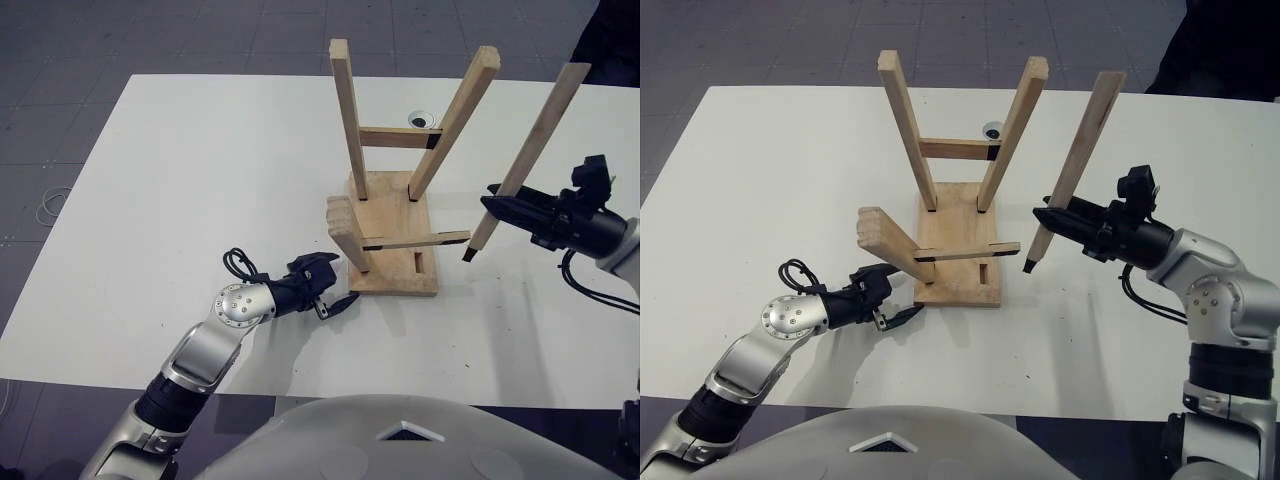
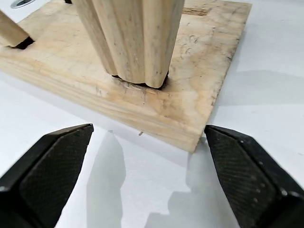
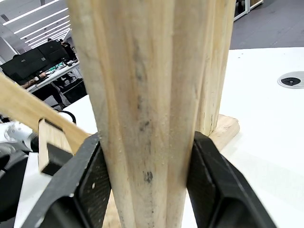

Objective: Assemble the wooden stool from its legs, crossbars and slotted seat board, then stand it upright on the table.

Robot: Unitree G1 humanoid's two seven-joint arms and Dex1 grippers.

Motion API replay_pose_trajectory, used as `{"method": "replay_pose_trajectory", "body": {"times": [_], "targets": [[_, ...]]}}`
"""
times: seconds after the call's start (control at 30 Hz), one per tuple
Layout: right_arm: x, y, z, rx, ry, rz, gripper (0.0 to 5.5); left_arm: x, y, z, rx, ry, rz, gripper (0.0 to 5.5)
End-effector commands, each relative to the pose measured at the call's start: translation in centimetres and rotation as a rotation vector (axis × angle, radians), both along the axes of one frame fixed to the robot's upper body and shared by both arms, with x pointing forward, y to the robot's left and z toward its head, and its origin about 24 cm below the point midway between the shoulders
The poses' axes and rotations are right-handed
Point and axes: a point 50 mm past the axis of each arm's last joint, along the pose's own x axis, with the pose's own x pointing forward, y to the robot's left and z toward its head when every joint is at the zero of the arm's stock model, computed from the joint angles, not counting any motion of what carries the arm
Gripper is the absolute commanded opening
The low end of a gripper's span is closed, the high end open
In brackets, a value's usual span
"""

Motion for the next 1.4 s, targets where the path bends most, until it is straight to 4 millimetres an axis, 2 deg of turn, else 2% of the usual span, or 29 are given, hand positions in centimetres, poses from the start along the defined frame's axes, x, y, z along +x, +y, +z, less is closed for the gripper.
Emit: {"method": "replay_pose_trajectory", "body": {"times": [0.03, 0.23, 0.37, 0.63, 0.77, 0.9, 1.03, 1.23, 1.4], "targets": [[-0.7, 0.8, -0.5, -0.023, -0.078, 0.017, 2.04, 1.7, 0.1, 0.7, -0.014, -0.065, 0.064, 4.34], [-2.4, 3.4, -1.0, -0.059, -0.225, 0.017, 2.04, 2.3, 1.1, 0.5, -0.004, -0.066, 0.098, 4.34], [-2.2, 4.0, -1.2, -0.046, -0.273, -0.004, 2.04, 3.3, 2.5, 1.0, 0.005, -0.079, 0.146, 4.34], [-2.0, 5.9, -1.5, -0.038, -0.353, 0.04, 2.04, 4.8, 3.1, 0.6, 0.026, -0.094, 0.175, 4.34], [-1.7, 6.9, -1.4, -0.044, -0.406, 0.055, 2.04, 5.2, 4.1, 0.3, 0.051, -0.097, 0.202, 4.34], [-1.2, 7.7, -1.6, -0.046, -0.435, 0.059, 2.04, 6.2, 5.3, 0.6, 0.072, -0.122, 0.232, 4.34], [-0.7, 7.8, -1.7, -0.045, -0.447, 0.045, 2.04, 7.3, 5.4, 1.1, 0.067, -0.141, 0.235, 4.34], [-1.2, 7.9, -2.0, -0.059, -0.454, 0.037, 2.04, 6.2, 5.7, 1.6, 0.034, -0.112, 0.187, 4.34], [-2.4, 8.6, -2.4, -0.041, -0.461, 0.019, 2.04, 5.1, 7.0, 2.2, 0.07, -0.07, 0.115, 4.34]]}}
